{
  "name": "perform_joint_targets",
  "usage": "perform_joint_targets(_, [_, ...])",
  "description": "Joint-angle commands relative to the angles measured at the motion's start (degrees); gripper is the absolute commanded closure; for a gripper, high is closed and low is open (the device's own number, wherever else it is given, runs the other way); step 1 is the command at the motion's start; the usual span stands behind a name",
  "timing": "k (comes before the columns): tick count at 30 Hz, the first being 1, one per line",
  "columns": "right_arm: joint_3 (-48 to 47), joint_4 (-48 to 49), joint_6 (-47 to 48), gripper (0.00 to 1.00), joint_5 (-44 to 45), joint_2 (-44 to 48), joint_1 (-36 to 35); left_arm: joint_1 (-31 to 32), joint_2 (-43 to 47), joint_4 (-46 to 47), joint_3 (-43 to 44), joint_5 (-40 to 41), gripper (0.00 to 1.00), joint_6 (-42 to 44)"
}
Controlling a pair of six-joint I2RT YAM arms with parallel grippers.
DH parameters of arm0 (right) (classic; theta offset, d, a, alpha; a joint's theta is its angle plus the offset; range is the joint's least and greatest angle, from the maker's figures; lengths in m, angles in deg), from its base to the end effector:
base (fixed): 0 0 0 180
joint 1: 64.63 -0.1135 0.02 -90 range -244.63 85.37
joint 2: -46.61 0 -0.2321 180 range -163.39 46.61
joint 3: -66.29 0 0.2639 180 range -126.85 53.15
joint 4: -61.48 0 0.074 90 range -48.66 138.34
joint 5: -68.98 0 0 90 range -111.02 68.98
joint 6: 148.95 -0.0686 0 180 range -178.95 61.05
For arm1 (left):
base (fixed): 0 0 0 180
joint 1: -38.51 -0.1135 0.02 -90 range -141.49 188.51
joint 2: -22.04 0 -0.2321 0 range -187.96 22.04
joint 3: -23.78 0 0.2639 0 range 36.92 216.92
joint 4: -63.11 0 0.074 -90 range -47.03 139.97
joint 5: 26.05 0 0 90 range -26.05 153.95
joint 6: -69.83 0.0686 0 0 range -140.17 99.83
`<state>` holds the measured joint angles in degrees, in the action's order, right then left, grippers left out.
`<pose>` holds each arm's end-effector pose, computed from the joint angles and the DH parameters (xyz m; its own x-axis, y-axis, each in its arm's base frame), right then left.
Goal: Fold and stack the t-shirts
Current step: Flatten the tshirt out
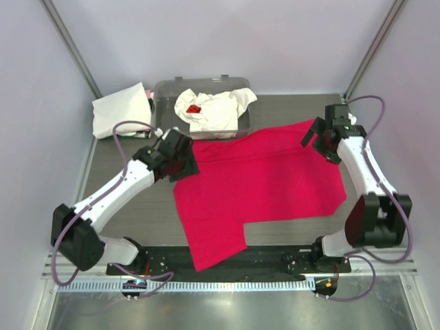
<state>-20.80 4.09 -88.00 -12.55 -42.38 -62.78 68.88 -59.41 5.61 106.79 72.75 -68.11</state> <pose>0.3516 -0.0215 0.2149 -0.6992 0.5031 -0.5079 0.5109 0.8486 0.1373 0.2889 -0.1571 0.2327 -0.7949 -0.3846 -0.4693 -0.2455 0.9112 -0.3309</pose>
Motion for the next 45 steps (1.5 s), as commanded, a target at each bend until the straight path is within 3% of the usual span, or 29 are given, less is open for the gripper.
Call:
perform_joint_targets(1, [5.5,-0.1,-3.4,0.00,4.2,11.8,0.3,7.3,8.4,-4.2,-7.7,3.9,0.42,-7.0])
perform_joint_targets(7, [15.7,1.0,-7.7,0.00,1.1,30.1,0.4,25.2,16.8,-5.3,-19.2,7.5,0.42,-20.1])
perform_joint_targets(12, [19.2,-2.1,-7.6,0.00,4.1,37.0,0.4,41.1,15.9,-5.9,-21.2,11.6,0.41,-31.3])
perform_joint_targets(15, [19.8,-3.8,-6.4,0.00,4.6,39.1,0.4,47.4,14.0,-6.0,-21.1,13.7,0.41,-34.7])
perform_joint_targets(18, [21.7,-3.9,-5.1,0.00,1.6,40.2,0.4,50.2,13.0,-6.0,-20.8,15.8,0.41,-36.9])
perform_joint_targets(27, [30.3,-0.8,-4.7,0.01,-12.0,40.8,0.4,50.8,17.1,-6.2,-23.4,19.5,0.41,-38.1])
perform_joint_targets(35, [32.4,-0.4,-7.0,0.02,-13.4,36.2,-0.9,50.8,24.6,-5.3,-29.3,20.7,0.41,-42.3])
perform_joint_targets(40, [32.5,-0.1,-8.0,0.02,-11.0,34.8,-1.8,51.8,17.1,-9.2,-28.7,15.1,0.40,-46.7])
perform_joint_targets(45, [31.8,-0.3,-9.3,0.02,-11.0,33.9,-1.8,58.7,8.6,-10.0,-25.0,13.4,0.39,-49.5])
